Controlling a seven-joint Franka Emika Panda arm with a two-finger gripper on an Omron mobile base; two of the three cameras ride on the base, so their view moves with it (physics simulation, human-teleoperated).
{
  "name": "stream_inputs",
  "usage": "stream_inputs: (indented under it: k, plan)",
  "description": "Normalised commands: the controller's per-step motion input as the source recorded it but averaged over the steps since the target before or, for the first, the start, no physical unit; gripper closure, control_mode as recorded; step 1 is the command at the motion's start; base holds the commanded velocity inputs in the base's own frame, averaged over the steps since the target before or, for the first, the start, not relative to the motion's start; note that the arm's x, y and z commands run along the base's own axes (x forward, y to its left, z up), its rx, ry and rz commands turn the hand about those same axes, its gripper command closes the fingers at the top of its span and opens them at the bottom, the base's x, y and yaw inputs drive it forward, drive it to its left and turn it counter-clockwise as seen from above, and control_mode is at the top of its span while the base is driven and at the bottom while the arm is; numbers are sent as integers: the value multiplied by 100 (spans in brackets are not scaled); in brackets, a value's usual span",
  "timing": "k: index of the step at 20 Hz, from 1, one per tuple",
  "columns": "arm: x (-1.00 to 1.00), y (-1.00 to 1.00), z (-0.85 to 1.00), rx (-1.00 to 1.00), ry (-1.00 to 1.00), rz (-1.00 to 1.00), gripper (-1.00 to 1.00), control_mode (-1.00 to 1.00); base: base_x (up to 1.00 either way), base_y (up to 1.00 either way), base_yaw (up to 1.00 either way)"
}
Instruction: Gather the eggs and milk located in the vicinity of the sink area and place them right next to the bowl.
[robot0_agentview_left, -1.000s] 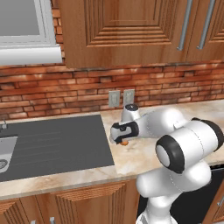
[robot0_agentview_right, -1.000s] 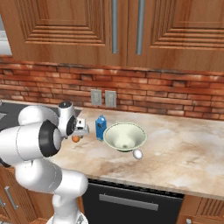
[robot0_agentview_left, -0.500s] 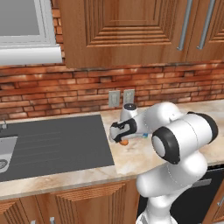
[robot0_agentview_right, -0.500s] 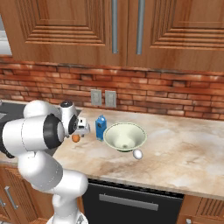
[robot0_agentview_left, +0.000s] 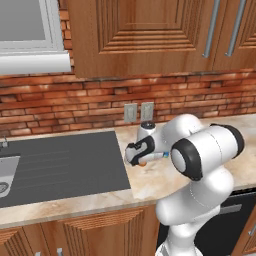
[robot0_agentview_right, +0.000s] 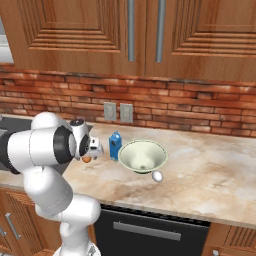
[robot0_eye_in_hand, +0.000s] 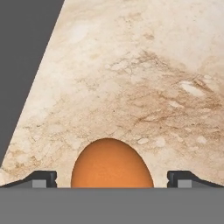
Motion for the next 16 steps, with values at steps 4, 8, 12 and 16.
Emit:
stream_inputs:
  k: [4,8,12,16]
  plan:
    - [0,0,-7,0,1,0,-100,-100,0,0,0]
    - [0,0,0,0,0,0,100,-100,0,0,0]
    - [0,0,0,0,0,0,100,-100,0,0,0]
    - [-11,-2,14,0,0,0,100,-100,0,0,0]
